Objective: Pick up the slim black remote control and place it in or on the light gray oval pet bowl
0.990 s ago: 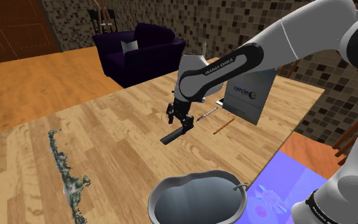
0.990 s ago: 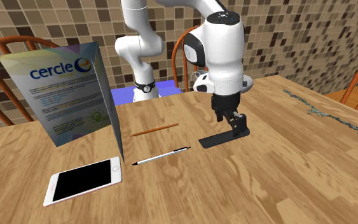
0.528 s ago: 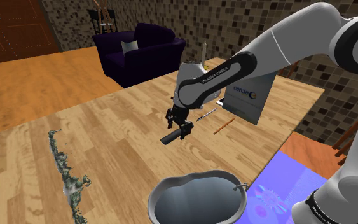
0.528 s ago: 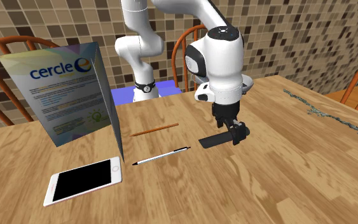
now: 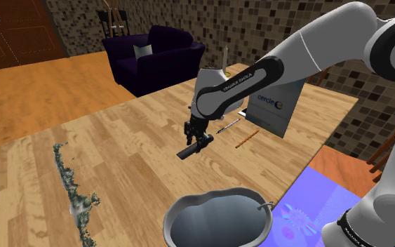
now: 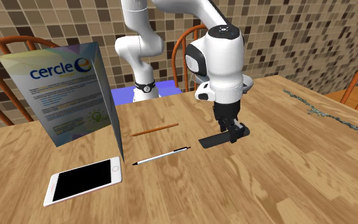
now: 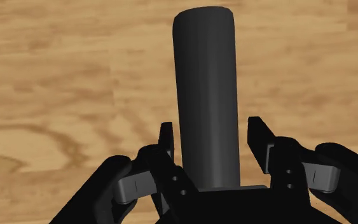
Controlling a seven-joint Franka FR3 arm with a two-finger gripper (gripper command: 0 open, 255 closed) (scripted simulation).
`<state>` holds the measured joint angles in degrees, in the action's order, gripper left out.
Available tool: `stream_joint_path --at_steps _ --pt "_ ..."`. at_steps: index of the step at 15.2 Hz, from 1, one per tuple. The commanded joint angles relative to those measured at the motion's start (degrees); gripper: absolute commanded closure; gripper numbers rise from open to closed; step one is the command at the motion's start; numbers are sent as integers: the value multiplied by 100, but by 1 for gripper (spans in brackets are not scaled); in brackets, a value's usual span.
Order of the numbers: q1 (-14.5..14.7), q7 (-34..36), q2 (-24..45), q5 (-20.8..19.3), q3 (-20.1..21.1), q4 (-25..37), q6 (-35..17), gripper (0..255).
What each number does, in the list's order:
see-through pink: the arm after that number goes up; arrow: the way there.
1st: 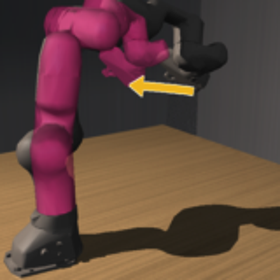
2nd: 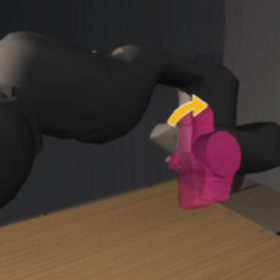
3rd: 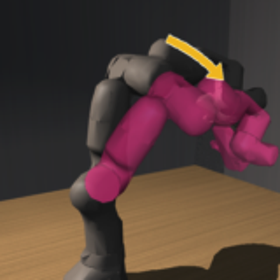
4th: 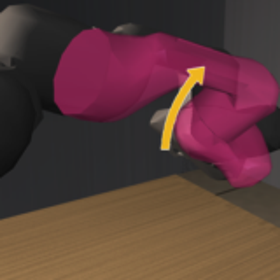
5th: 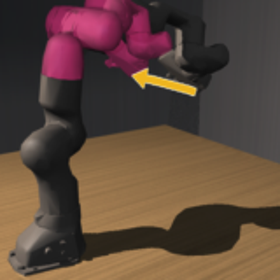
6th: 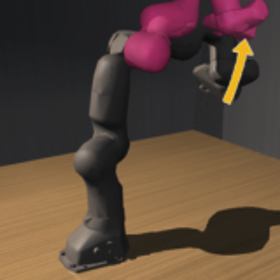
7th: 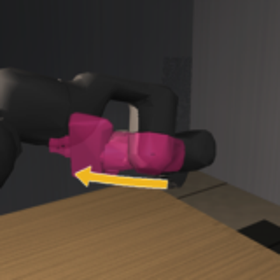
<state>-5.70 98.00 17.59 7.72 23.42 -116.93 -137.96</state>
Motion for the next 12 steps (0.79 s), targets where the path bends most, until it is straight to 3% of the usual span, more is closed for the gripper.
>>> stream_joint_path --at_steps 1,8,12 --pt "0 -1 32 -3 -7 -14 -27 255" --pt "-1 -2 34 -4 -7 -12 -27 255" --pt "-34 3 -163 54 22 68 239 255"
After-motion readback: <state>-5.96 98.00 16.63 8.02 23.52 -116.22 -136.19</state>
